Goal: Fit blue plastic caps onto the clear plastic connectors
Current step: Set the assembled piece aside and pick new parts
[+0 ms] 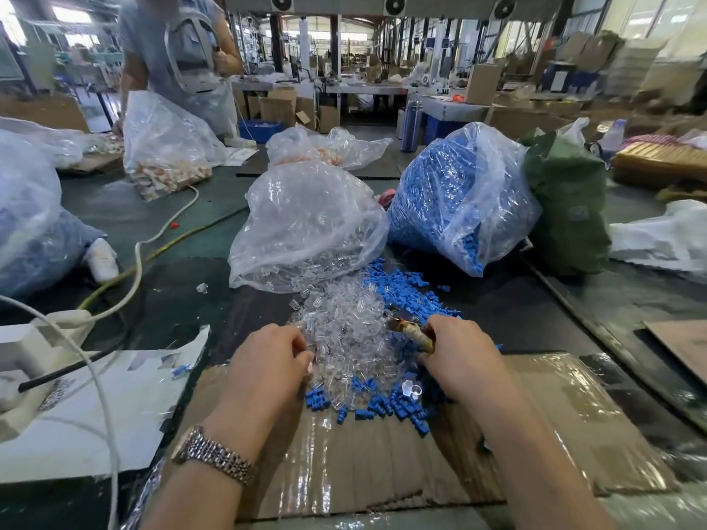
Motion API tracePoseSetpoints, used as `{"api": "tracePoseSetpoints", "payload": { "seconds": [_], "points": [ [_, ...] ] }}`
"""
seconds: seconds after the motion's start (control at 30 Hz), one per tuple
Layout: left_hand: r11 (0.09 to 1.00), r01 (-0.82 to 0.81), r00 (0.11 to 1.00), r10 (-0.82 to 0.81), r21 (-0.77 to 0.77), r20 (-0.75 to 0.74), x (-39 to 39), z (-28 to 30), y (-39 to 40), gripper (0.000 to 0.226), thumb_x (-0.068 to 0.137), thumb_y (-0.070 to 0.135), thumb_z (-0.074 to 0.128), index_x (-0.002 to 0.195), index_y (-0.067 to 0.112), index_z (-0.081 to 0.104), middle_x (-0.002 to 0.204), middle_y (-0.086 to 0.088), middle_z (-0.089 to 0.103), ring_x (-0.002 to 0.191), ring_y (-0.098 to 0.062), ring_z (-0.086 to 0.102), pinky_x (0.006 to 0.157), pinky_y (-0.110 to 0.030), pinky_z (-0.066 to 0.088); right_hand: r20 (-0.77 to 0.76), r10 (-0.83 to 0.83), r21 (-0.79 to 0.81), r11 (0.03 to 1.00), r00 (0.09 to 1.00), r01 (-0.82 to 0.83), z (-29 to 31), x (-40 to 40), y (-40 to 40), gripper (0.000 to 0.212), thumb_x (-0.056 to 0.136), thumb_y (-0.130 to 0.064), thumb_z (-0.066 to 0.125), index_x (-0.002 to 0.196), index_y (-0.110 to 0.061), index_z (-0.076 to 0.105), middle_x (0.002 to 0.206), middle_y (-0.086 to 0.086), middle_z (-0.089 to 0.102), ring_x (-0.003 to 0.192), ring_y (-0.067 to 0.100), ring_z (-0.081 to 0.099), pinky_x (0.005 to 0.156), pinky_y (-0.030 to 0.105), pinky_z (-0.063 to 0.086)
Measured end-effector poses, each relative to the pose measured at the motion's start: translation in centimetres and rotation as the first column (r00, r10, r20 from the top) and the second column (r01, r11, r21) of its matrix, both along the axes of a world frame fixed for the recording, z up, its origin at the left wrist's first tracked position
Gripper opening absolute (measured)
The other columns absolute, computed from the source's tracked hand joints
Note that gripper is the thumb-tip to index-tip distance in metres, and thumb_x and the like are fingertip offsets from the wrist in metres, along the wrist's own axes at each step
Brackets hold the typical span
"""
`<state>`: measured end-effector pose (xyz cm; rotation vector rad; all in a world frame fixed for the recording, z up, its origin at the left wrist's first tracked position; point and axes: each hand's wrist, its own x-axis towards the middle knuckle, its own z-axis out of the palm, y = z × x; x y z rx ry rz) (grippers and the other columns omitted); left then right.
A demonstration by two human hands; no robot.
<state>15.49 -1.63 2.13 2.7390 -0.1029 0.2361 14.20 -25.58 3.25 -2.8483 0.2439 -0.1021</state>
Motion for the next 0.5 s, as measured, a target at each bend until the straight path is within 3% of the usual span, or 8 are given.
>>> {"api": "tracePoseSetpoints", "payload": {
  "seconds": [0.17,0.3,0.4,0.5],
  "points": [
    [1.000,0.021,1.000,-0.021,-0.004,-0.006,0.0,-0.1,0.0,0.015,0.100,0.024,0.059,0.108,0.026,0.072,0.103,0.010,0.062,0.090,-0.006,0.053,0.082,-0.025,0.048,0.026,-0.015,0.090,0.996,1.000,0.012,1.1,-0.9,-0.2,0.032,0.088,-0.041,0.075,0.085,-0.024,0.048,0.087,-0.004,0.052,0.083,0.020,0.050,0.068,0.033,0.036],
    [0.999,0.027,0.999,-0.028,-0.028,-0.040,0.0,-0.2,0.0,0.019,0.097,0.018,0.064,0.113,0.025,0.071,0.109,0.009,0.069,0.092,-0.006,0.058,0.086,-0.023,0.050,0.006,-0.217,0.076,0.973,0.976,0.216,1.7,-1.3,-1.8,0.043,0.092,-0.049,0.068,0.111,-0.013,0.054,0.113,0.009,0.050,0.086,0.026,0.053,0.074,0.034,0.041],
    [0.998,0.007,0.999,-0.010,-0.068,-0.048,-0.1,-0.1,0.0,0.014,0.093,0.021,0.071,0.106,0.027,0.072,0.106,0.009,0.071,0.090,-0.006,0.058,0.083,-0.023,0.049,-0.130,-0.292,0.024,0.954,0.948,0.297,1.3,-1.3,-2.4,0.055,0.095,-0.048,0.064,0.128,-0.005,0.050,0.127,0.017,0.045,0.105,0.035,0.057,0.086,0.038,0.045],
    [0.996,0.002,0.999,-0.006,-0.089,-0.047,-0.2,0.0,0.0,0.009,0.091,0.022,0.073,0.095,0.029,0.069,0.097,0.010,0.070,0.083,-0.005,0.057,0.073,-0.020,0.046,-0.170,-0.273,-0.017,0.962,0.947,0.274,0.8,-1.1,-2.0,0.067,0.091,-0.055,0.067,0.133,-0.006,0.050,0.132,0.018,0.044,0.119,0.036,0.049,0.099,0.040,0.043]
  ]
}}
